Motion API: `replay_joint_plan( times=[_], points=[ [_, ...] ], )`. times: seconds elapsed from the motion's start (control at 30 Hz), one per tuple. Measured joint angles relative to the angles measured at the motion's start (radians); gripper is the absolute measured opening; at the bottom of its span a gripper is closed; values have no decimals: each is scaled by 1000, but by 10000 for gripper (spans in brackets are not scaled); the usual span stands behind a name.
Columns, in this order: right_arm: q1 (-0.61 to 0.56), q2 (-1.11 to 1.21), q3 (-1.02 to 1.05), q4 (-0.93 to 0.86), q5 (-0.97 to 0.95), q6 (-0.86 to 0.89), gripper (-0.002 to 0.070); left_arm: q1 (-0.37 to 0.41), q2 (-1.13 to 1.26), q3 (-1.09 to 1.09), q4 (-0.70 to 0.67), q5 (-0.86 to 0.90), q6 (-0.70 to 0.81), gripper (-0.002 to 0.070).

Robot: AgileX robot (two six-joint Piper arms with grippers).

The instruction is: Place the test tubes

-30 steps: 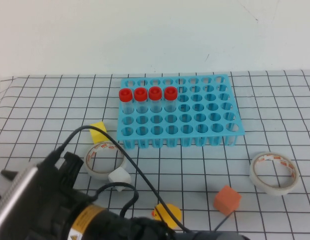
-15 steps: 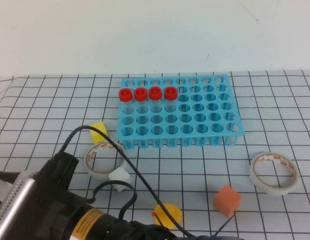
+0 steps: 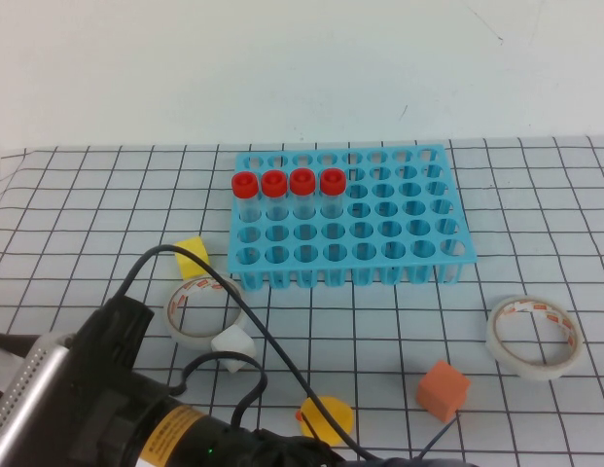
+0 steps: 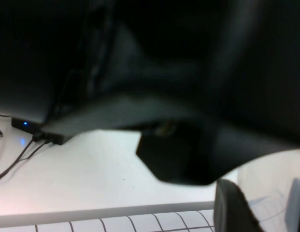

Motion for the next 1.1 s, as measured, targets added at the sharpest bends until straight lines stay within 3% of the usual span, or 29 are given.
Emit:
replay_joint_plan(
  times=[0.07,0.13,0.57,0.7,0.87,1.1],
  points=[
    [0,0,0,0,0,-4,233,0,0,0,6,-2,6,396],
    [0,0,0,0,0,-4,233,0,0,0,8,-5,10,416],
    [0,0,0,0,31,-4,233,0,0,-32,12,-15,10,431],
    [0,0,0,0,34,-4,233,0,0,-32,12,-15,10,395],
    [0,0,0,0,34,-4,233,0,0,-32,14,-15,10,257],
    [0,0,0,2,38,26,233,0,0,-34,14,-8,16,258]
  ],
)
